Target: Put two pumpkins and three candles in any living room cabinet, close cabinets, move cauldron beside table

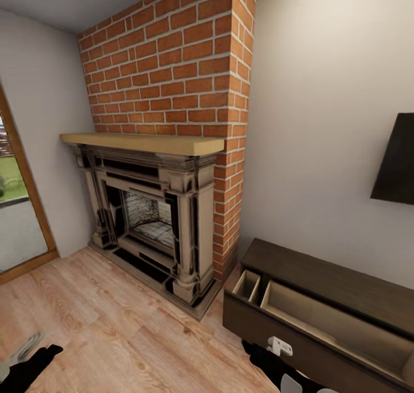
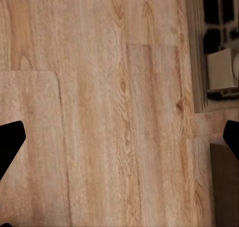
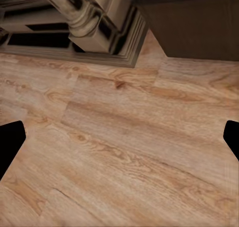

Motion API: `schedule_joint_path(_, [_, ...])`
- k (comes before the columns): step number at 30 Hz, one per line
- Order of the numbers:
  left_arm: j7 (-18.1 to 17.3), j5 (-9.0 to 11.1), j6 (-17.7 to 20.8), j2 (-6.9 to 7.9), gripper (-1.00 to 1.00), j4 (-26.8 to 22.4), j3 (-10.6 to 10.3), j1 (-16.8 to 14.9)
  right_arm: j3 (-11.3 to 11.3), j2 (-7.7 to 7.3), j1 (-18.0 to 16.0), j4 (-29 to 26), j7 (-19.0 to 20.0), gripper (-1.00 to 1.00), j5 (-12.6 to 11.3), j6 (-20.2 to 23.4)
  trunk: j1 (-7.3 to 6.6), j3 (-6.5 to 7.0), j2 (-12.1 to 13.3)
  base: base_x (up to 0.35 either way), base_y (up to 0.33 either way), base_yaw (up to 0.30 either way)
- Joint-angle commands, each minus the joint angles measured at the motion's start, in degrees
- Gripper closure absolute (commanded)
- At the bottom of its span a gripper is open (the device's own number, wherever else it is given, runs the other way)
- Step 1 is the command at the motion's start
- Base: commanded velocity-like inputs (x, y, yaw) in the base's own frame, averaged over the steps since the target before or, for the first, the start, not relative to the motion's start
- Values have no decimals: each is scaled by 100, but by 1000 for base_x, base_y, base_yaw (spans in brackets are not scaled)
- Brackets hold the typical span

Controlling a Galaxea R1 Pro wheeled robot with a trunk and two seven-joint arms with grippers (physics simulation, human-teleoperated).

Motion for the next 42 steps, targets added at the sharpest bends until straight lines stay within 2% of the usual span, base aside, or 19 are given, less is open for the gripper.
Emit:
schedule_joint_path(1, [52,58,-182,-30,-100,78,14,-3,46,2,-6,13,32,-100,-61,-18,-22,15,36,0,0,152])
schedule_joint_path(4, [48,58,-615,-69,-100,368,22,-4,42,6,-6,11,34,-100,-70,-20,-88,79,157,0,0,167])
schedule_joint_path(10, [-34,58,-1322,-233,-100,588,18,0,56,8,-6,10,84,-100,-20,-163,-88,83,157,0,0,43])
schedule_joint_path(19, [-62,37,-1619,-322,-100,842,-12,4,62,55,-6,10,129,-100,-1,-381,-88,101,157,2,0,136])
schedule_joint_path(23, [-62,39,-1907,-342,-100,992,-17,4,68,62,-6,10,102,-100,0,-460,-88,113,157,133,11,248])
schedule_joint_path(27, [-62,51,-2048,-364,-100,1056,-18,5,70,69,-6,11,66,-100,0,-634,-88,121,157,222,144,263])
schedule_joint_path(30, [-67,41,-2242,-368,-100,1283,-13,4,72,76,-6,10,57,-100,6,-662,-88,122,157,118,251,271])
schedule_joint_path(32, [-69,39,-2354,-369,-100,1379,-11,4,102,120,-6,13,45,-100,109,-668,-88,122,157,88,272,274])
schedule_joint_path(38, [-70,42,-2432,-370,-100,1443,-2,4,171,187,-6,14,-64,-100,851,-662,-88,122,157,45,291,275])
schedule_joint_path(42, [-71,38,-2437,-378,-100,1447,-1,4,177,192,-6,12,-200,-100,996,-636,-88,122,157,-26,314,276])
